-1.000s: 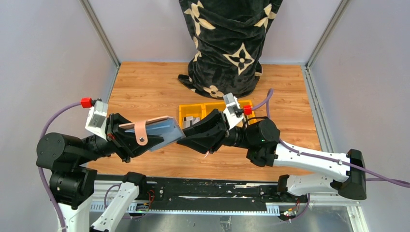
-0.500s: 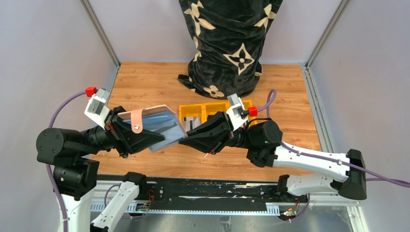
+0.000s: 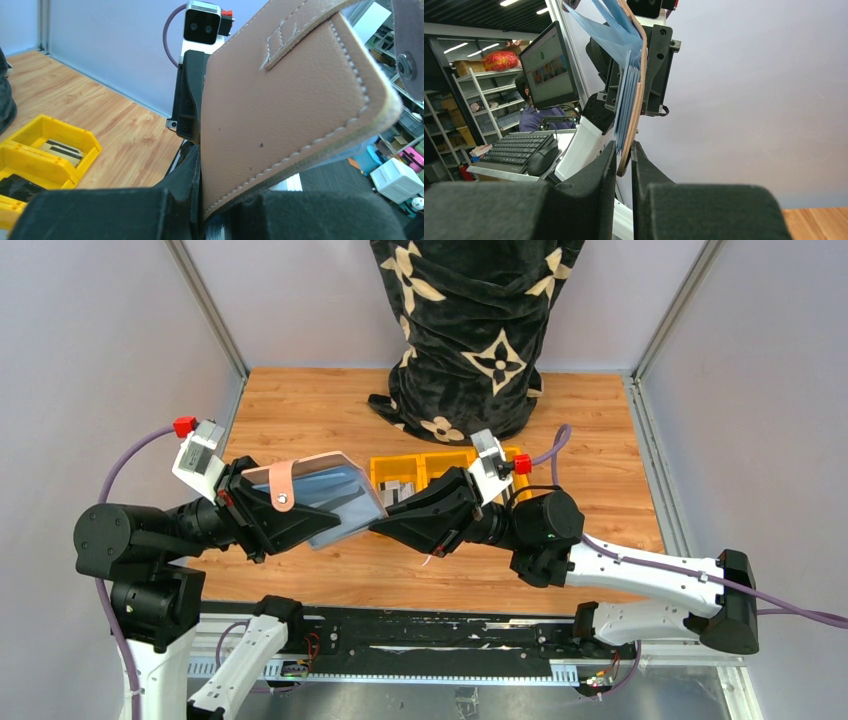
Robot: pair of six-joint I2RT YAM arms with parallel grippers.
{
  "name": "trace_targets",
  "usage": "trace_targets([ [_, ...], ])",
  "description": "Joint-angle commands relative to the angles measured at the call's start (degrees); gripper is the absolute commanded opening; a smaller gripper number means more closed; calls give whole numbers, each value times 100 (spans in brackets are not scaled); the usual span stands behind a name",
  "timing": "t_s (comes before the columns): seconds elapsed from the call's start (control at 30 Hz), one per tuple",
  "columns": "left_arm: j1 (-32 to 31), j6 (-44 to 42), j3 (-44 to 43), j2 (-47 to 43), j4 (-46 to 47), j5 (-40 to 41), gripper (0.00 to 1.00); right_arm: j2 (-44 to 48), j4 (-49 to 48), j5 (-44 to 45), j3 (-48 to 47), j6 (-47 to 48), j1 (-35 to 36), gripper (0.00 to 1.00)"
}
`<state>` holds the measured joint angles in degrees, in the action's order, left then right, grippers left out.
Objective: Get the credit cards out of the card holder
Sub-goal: Remove the credit card from the card holder.
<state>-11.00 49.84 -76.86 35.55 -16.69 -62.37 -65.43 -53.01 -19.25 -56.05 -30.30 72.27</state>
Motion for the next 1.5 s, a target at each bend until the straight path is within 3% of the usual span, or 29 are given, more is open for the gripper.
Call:
trace_targets([
  [0.0,-7,87,-126,-51,329,-215,0,-5,-94,467,-2,-258,-73,6],
  [0.37,-7,-144,-76,-156,415,-517,0,-170,427,1046,-305,-726,-90,9],
  [0.47,-7,-213,-67,-178,400,-570,0,-217,461,1072,-390,-894,-90,16],
  [0.67,-7,-322,-50,-224,354,-655,0,-349,401,1163,-467,-1147,-89,17],
  [0.93,-7,-617,-89,-216,47,-671,0,-719,-366,2,-678,-1309,-82,25],
  [1.0,-7,-634,-92,-200,8,-639,0,-778,-482,-176,-700,-1356,-81,20],
  [1.07,-8,-634,-107,-198,-7,-616,0,-768,-534,-73,-634,-1396,-81,3],
  [1.1,-2,-649,-103,-200,-22,-587,8,-731,-519,-18,-603,-1345,-81,0],
  [1.13,-6,-689,-113,-193,-59,-570,35,-677,-440,48,-582,-1283,-81,0],
  [1.17,-7,-776,-157,-186,-190,-540,54,-584,-299,116,-577,-1184,-84,0],
  [1.23,-7,-1208,-302,-167,-569,-356,87,-363,294,434,-600,-977,-88,0],
  [1.27,-7,-1364,-398,-163,-763,-233,97,-262,685,604,-649,-825,-82,0],
  [1.47,-7,-4029,-836,-470,-1641,1325,100,-15,3395,2095,-1409,5,132,0],
])
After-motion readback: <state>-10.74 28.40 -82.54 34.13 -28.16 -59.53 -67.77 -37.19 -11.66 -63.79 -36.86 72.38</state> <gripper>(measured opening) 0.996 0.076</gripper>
